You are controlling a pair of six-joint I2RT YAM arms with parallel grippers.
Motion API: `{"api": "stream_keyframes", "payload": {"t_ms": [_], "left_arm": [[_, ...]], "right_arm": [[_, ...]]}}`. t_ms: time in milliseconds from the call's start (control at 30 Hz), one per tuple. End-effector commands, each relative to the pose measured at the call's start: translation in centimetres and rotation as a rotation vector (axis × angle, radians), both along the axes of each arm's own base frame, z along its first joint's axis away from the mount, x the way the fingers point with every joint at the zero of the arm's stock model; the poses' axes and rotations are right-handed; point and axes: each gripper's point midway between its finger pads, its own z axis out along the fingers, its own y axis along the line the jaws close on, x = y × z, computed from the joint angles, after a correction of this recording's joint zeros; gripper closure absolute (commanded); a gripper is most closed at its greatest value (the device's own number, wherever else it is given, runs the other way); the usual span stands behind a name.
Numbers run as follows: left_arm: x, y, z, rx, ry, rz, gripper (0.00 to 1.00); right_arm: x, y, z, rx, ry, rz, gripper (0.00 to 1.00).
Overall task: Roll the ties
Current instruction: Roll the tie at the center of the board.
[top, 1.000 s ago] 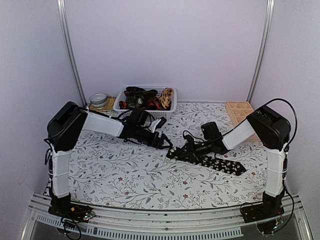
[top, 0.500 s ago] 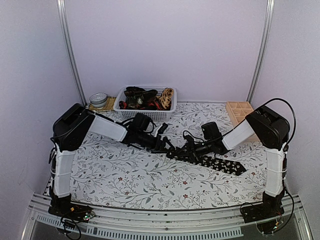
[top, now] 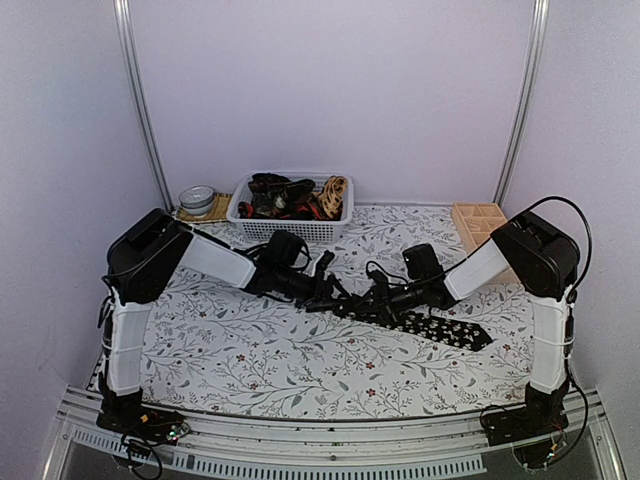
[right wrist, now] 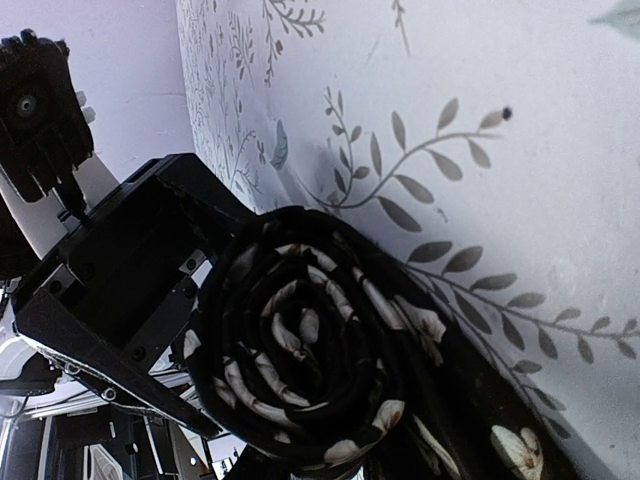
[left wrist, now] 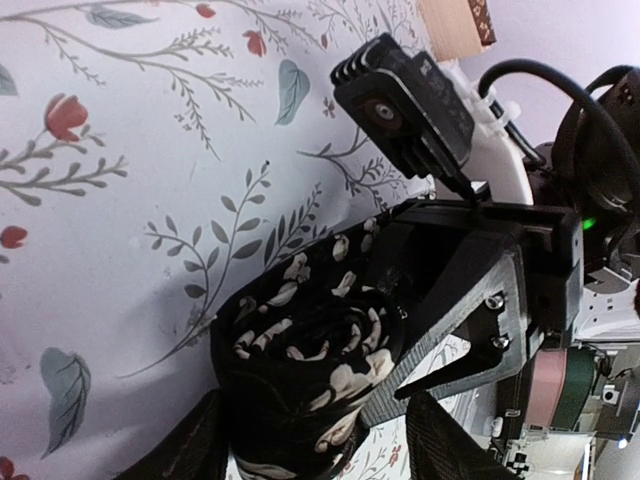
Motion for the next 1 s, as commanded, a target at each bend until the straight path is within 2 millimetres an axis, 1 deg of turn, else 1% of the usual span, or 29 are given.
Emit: {"api": "stream_keyframes", "payload": {"t_ms": [0,100,300,367,500,667,767,800,833,867,900,967], "left_arm": [[-2.1,-0.4,-2.7,0.014,0.116,0.014,0.42],[-2.6,-0.6,-3.1,0.005,0.143,0.012,0.46],[-3.3,-0.7,-4.0,-0.010,0.180,0.019,0.50],[-3.4,-0.7,-4.2,-0.018,0.191,0.022,0.54],[-3.5,-0.9,-4.0,-0.065,0.202,0.031,0.56],[-3.7,-1.2,-4.3,-0.087,0.212,0.023,0.56],[-3.7,-1.2,-4.5,-0.089,0.217,0.025,0.64],[-3.7,-1.1,-4.5,-0.090,0.219,0.027,0.67],[-3.7,-1.1,-4.5,-0.093,0.223,0.030,0.73],[-3.6,-1.0,-4.5,-0.097,0.226,0.036,0.76],[-3.6,-0.9,-4.5,-0.102,0.228,0.039,0.76],[-3.4,-0.7,-4.4,-0.103,0.227,0.051,0.81]], "right_arm": [[-1.4,-1.6,-5.0,-0.107,0.095,-0.025,0.77],[-1.5,-1.6,-5.1,-0.104,0.098,-0.027,0.77],[-1.4,-1.6,-5.0,-0.099,0.096,-0.029,0.77],[-1.4,-1.5,-5.0,-0.097,0.097,-0.028,0.78],[-1.5,-1.6,-5.1,-0.100,0.099,-0.028,0.78],[-1.5,-1.5,-5.0,-0.095,0.099,-0.028,0.78],[-1.5,-1.5,-4.8,-0.093,0.098,-0.029,0.78],[-1.4,-1.5,-4.8,-0.093,0.097,-0.030,0.78],[-1.3,-1.5,-4.7,-0.092,0.094,-0.030,0.78],[-1.3,-1.5,-4.7,-0.092,0.093,-0.030,0.78],[-1.3,-1.5,-4.7,-0.093,0.094,-0.030,0.78],[-1.3,-1.5,-4.7,-0.093,0.093,-0.031,0.78]]}}
